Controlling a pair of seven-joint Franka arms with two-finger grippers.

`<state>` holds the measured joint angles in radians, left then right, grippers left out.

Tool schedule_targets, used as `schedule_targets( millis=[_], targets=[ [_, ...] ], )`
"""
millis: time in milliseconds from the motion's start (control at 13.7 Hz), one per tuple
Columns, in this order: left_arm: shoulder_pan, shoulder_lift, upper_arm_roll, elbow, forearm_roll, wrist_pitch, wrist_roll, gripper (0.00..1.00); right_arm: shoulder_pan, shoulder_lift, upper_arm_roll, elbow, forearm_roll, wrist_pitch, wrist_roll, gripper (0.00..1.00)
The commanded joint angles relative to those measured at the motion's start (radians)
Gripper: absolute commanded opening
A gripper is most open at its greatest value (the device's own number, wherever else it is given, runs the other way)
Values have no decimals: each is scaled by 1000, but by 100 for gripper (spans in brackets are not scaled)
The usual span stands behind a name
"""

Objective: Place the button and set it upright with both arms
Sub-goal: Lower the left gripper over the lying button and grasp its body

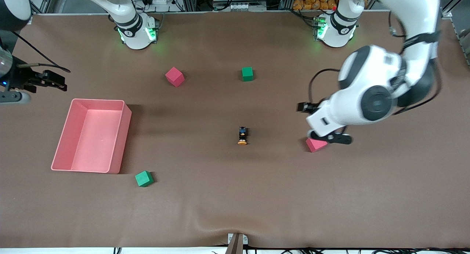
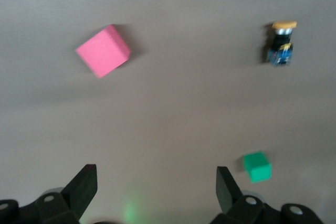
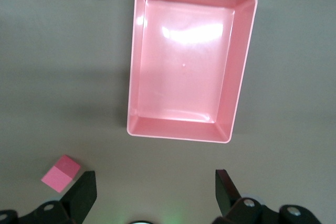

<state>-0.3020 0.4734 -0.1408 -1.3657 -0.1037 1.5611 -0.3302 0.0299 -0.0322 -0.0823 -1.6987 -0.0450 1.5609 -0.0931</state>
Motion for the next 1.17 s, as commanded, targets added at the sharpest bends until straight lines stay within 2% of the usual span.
schedule_targets(
  millis=[0, 364, 655, 801, 1092],
  targets=[
    [-52, 80, 6, 46, -8, 112, -146, 100, -5, -2, 15, 88, 16, -60, 113, 100],
    [-172, 195, 6, 48, -8, 334, -297, 100, -59, -5, -1, 103, 39, -64, 102, 100],
    [-227, 257, 15, 56, -7, 427, -345, 100, -36, -2, 10, 117, 105, -50, 101, 100],
    [-275, 296, 17, 56, -7, 491, -390, 100, -13, 3, 13, 149, 105, -65, 99, 100],
    [-313, 362, 21, 56, 1, 576, -414, 100, -21, 3, 10, 212, 90, -182, 93, 100]
  ],
)
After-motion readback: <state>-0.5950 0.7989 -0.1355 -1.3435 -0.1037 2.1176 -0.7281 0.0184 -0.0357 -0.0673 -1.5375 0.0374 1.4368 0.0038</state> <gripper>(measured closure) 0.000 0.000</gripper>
